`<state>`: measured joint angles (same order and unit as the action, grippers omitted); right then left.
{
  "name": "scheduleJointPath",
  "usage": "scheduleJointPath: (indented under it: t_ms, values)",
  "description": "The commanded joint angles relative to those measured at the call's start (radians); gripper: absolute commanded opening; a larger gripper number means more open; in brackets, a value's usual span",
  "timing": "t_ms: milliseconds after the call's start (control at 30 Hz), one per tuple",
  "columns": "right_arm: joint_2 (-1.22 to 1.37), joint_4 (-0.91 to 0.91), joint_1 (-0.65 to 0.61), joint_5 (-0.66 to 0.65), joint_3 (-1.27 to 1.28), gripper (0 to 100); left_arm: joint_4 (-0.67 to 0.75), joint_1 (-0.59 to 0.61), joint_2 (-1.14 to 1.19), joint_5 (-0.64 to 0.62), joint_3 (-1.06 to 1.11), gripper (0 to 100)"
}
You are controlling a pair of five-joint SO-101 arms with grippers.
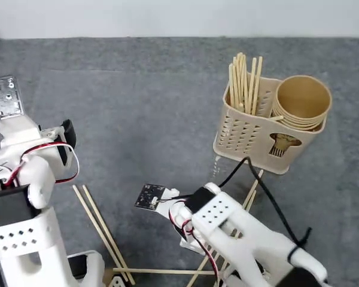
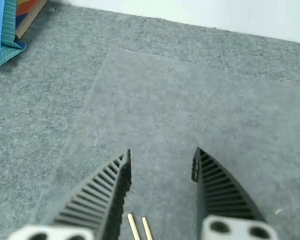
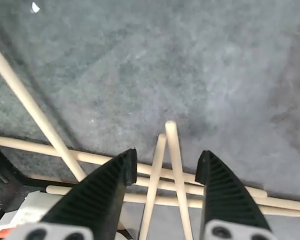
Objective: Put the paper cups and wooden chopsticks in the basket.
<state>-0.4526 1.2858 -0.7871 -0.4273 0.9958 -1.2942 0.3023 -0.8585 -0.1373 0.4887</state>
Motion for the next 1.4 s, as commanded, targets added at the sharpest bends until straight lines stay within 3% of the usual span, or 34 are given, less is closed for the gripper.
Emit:
scheduleJointPath:
  t_ms: [0,167,400,767,933,1200,1367]
  values:
    - [0.051,-0.022,-0.002,0.006,-0.011,20.8,0.017,0.006,-0.023,0.006,-0.004,20]
    - [0.105,-0.028,0.016,0.003,-0.011,19.1,0.017,0.049,-0.023,0.006,-0.004,20]
    - [0.128,-0.105,0.058,0.002,-0.011,0.5,0.017,0.064,-0.023,0.006,-0.004,20]
    - [0.093,-0.05,0.07,-0.009,-0.064,0.9,0.017,0.064,-0.023,0.006,-0.004,20]
    - [-0.018,0.177,0.082,-0.063,-0.256,0.8,0.017,0.064,-0.023,0.028,-0.004,20]
    - [-0.116,0.456,0.2,-0.138,-0.697,0.8,0.017,0.064,-0.023,0.032,-0.004,20]
    - [-0.116,0.507,0.285,-0.137,-0.988,0.8,0.018,0.064,-0.025,0.032,0.019,20]
